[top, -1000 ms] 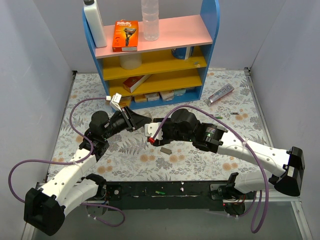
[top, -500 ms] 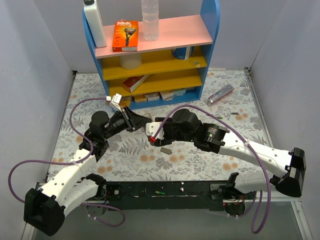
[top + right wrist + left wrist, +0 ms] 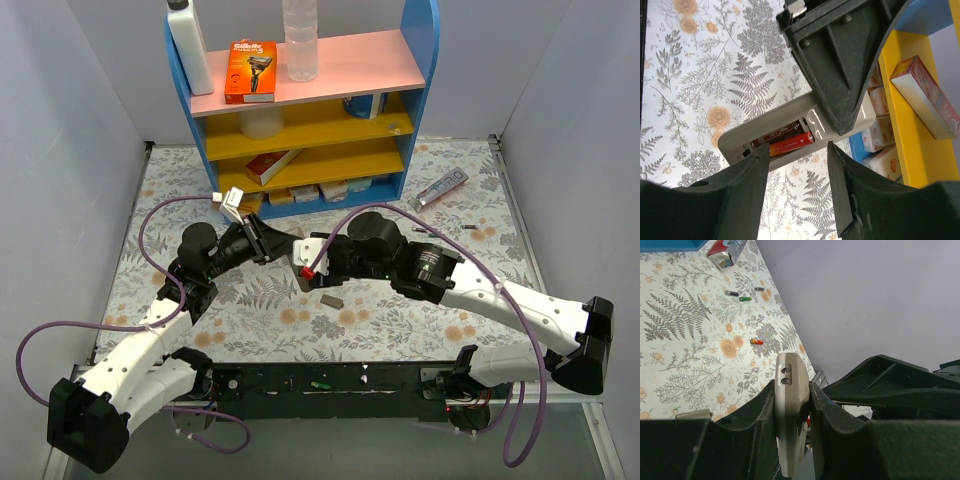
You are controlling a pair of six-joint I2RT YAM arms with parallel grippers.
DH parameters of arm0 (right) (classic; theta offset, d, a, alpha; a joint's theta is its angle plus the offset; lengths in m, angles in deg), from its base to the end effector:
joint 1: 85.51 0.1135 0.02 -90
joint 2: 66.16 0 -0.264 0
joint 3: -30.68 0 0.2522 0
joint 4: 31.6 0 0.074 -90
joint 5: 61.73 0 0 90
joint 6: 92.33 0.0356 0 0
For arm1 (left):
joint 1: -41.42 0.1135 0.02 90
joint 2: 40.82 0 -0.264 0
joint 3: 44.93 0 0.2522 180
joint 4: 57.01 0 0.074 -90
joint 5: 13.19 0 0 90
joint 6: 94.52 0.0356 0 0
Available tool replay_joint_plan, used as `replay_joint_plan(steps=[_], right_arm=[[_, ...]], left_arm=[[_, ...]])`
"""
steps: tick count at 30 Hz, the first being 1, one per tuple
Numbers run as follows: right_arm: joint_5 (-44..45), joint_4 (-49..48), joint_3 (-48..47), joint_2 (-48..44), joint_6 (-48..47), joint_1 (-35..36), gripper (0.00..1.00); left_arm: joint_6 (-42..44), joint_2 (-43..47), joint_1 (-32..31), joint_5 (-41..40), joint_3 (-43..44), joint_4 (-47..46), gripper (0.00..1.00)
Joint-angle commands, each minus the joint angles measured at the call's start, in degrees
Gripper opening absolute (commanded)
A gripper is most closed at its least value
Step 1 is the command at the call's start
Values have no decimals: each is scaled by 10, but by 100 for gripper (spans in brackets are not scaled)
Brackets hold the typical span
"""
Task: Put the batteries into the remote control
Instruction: Load the battery into the remote control.
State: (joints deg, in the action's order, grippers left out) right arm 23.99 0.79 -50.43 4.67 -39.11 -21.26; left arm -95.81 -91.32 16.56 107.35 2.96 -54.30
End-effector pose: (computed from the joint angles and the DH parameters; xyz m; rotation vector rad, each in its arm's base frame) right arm 0.1205 0.2560 0.3667 -1.5559 1.2176 0.3873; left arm 0.1813 -0.1040 0.2960 -0.6850 1.9621 -1.8509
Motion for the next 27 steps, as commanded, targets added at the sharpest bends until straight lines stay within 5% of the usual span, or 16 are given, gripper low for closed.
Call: replay_joint_plan(steps=[1,11,27], right_arm=[[-29,-18,-42,-10,12,-1,55],[-18,-33,-40,7,8,0,42],[-13,-38,-34,20,-6,0,35]], left_arm=[[2,18,3,7,5,-5,0],[3,17,4,7,8,-4,0],[2,17,4,10,9,-7,0]])
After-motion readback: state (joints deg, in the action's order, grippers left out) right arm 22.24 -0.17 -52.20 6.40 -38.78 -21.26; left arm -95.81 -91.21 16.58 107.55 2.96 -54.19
